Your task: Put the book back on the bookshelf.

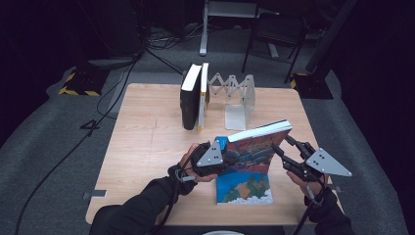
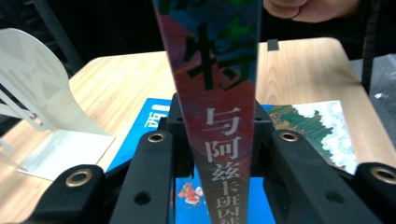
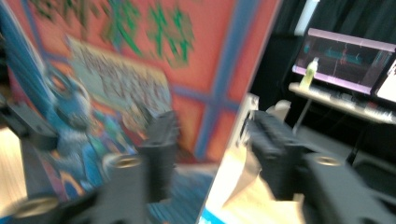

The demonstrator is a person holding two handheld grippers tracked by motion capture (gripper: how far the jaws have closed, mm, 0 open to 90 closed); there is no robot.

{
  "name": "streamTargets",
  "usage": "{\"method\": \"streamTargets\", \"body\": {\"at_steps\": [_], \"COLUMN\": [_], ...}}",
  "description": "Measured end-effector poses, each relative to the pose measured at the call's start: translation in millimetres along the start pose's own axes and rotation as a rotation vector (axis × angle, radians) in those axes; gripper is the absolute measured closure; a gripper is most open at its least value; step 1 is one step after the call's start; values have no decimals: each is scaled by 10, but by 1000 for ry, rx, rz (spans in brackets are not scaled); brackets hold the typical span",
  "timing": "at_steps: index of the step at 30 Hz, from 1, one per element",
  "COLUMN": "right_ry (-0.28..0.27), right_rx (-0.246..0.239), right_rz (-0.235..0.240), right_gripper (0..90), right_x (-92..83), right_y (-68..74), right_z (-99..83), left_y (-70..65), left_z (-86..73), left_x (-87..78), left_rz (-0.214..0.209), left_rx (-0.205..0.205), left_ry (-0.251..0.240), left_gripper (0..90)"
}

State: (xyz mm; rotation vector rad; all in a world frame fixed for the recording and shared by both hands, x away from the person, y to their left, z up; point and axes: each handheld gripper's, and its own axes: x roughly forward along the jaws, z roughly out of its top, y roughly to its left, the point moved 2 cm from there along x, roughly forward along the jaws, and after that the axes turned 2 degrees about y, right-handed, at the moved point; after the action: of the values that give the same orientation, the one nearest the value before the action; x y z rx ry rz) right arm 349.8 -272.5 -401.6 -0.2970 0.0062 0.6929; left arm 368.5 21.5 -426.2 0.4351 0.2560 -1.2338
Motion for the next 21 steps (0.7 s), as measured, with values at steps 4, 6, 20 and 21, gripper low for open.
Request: {"method": "streamTargets", "body": {"at_steps": [4,6,20,21], "right_ry": [64,82,137,139], "right_rx": [38,65,78,76], "right_rz": [34,65,163,157], "right_gripper": [371,356,391,390], "right_x": [79,122,205,203], "right_y": [-48,-60,55,65], "right_z": [-89,-121,-186,-182], "left_y": [8,13,11,9], "left_z": [-8,-12,-22,-14], "left_x": [-7,-7,27,34], "left_rz": [-2,-6,-20,-16], "left_rx": [-10,-14,-83,-86], "left_ry": [-1,-4,-41,-44], "left_gripper": [721,722,722,721]}}
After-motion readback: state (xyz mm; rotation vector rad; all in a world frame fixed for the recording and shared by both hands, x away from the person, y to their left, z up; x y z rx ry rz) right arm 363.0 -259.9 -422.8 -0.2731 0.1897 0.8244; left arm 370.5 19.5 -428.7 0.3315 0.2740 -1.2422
